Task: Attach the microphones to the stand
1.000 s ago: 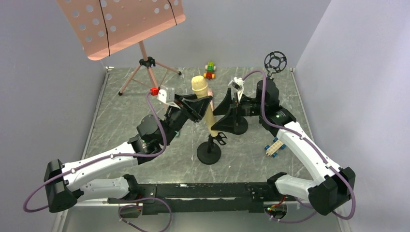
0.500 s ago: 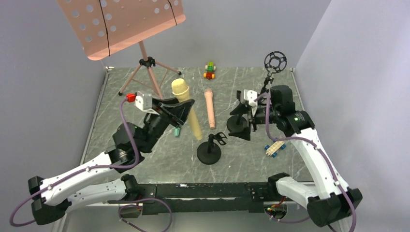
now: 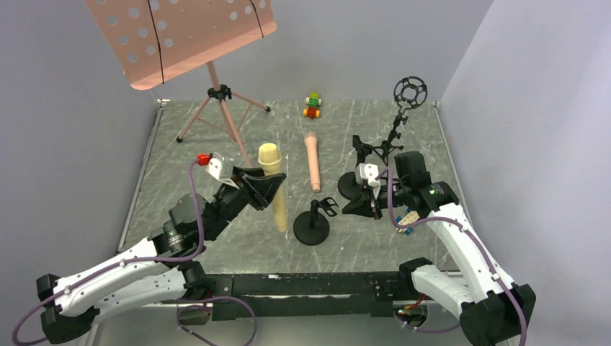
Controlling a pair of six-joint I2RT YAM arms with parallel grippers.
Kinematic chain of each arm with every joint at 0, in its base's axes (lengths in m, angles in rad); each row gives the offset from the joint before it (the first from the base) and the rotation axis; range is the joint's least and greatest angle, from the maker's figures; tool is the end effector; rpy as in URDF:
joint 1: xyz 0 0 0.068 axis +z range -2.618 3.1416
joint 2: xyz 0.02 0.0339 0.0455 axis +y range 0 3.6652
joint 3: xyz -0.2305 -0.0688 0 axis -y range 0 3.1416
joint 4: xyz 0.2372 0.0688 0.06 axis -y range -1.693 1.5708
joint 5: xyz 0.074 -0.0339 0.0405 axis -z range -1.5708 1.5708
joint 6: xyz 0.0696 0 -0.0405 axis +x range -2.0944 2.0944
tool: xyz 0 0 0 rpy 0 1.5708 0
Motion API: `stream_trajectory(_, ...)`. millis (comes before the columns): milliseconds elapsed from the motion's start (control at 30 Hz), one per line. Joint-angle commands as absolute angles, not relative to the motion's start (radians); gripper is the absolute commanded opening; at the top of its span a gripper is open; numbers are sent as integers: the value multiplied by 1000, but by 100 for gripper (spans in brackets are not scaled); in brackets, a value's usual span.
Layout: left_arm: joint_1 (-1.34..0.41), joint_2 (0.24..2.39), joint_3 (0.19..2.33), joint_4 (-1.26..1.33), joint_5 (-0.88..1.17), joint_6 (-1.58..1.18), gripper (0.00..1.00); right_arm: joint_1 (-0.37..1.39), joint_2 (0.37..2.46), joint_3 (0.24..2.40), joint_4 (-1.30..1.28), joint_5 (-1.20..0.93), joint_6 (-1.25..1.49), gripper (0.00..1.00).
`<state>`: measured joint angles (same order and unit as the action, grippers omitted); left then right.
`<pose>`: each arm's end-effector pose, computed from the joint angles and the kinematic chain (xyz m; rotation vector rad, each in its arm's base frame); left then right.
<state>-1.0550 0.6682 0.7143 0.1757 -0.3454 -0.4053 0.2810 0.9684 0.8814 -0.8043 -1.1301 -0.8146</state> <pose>0.1237 -0.1705 0.3579 0.1575 1.4248 -0.9862 0.1709 0.1149 0.2619 -1.4314 1.4814 1.0420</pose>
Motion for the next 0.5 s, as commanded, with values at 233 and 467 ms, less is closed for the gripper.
stream_trajectory(233,-1054,778,650,245,-350,-382,0,336,975,814,-533,-1091,-651,2)
stream_trajectory(467,-1054,826,643,336,-357,-367,0,381,1004,802,-496,-1070,-621,3)
